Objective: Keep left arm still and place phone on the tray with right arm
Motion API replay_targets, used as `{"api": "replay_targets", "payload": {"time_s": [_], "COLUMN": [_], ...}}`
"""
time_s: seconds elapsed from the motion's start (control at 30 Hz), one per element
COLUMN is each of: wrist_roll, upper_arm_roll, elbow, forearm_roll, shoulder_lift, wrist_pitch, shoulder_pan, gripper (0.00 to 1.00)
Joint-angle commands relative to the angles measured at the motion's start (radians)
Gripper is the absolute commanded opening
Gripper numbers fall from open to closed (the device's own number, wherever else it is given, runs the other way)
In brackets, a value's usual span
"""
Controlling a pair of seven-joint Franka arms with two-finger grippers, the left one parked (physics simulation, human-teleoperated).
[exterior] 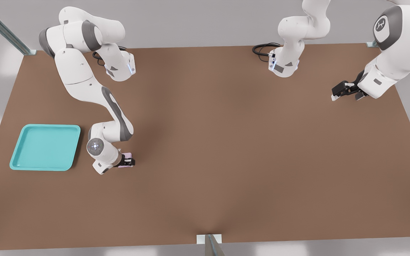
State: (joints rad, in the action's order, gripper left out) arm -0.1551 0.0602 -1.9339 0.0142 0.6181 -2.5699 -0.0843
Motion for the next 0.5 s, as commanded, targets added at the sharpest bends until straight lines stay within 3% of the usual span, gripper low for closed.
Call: {"api": "replay_targets", "payload": {"time_s": [0.0,0.13,0.33,0.4,0.47], "wrist_roll": [-0.049,-0.043,0.086,0.210,0.359], "upper_arm_roll": [0.001,0.001,0.001,0.009,0.108], "elbow": [0.000,-0.002,-0.005,-0.007,-0.007], "forearm_roll": [0.000,0.000,0.000,0.000,0.000], "shoulder_lift": [-0.003,-0.014,-0.184,-0.224,-0.232], "wrist_pitch": [-0.050,-0.041,0.214,0.272,0.304], "shoulder_pan": [0.000,0.001,0.089,0.188,0.392], "gripper": [0.77,0.74,0.74,0.74,0.74]}}
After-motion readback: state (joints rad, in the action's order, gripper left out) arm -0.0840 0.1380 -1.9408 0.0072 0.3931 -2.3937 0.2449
